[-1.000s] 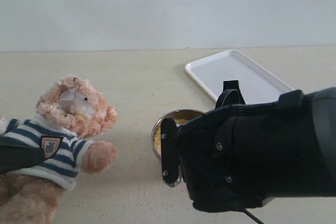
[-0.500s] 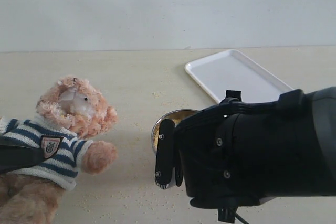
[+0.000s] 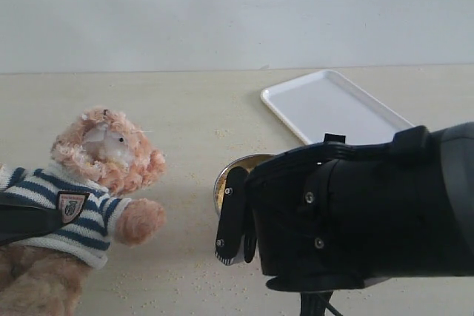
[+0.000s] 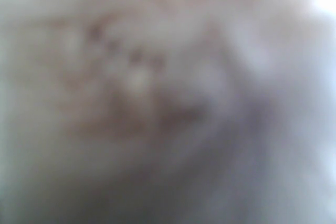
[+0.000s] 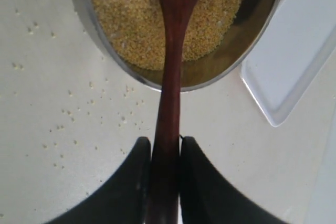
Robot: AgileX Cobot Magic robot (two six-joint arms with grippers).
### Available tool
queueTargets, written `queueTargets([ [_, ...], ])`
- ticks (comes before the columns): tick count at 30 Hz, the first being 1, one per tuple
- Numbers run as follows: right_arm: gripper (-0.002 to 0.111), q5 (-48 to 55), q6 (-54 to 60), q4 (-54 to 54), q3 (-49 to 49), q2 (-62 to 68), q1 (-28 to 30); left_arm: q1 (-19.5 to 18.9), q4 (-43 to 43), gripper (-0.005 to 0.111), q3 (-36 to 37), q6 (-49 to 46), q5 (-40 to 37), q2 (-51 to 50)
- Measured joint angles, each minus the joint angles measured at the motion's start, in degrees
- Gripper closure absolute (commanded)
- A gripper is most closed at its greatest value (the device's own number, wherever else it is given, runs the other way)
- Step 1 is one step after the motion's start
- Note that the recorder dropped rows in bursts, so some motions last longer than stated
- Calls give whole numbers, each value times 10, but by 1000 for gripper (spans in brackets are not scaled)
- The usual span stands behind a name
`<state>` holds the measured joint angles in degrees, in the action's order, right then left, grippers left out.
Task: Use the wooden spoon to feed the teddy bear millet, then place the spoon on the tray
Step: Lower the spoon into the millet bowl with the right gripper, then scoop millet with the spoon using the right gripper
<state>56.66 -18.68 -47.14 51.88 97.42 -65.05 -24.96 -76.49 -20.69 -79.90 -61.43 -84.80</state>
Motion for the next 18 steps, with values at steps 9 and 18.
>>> queueTargets([
  [9, 108, -14, -2, 71, 31, -10, 46, 0, 0, 102, 0, 0, 0, 0],
  [18, 108, -21, 2, 108, 40, -44, 75, 0, 0, 102, 0, 0, 0, 0],
])
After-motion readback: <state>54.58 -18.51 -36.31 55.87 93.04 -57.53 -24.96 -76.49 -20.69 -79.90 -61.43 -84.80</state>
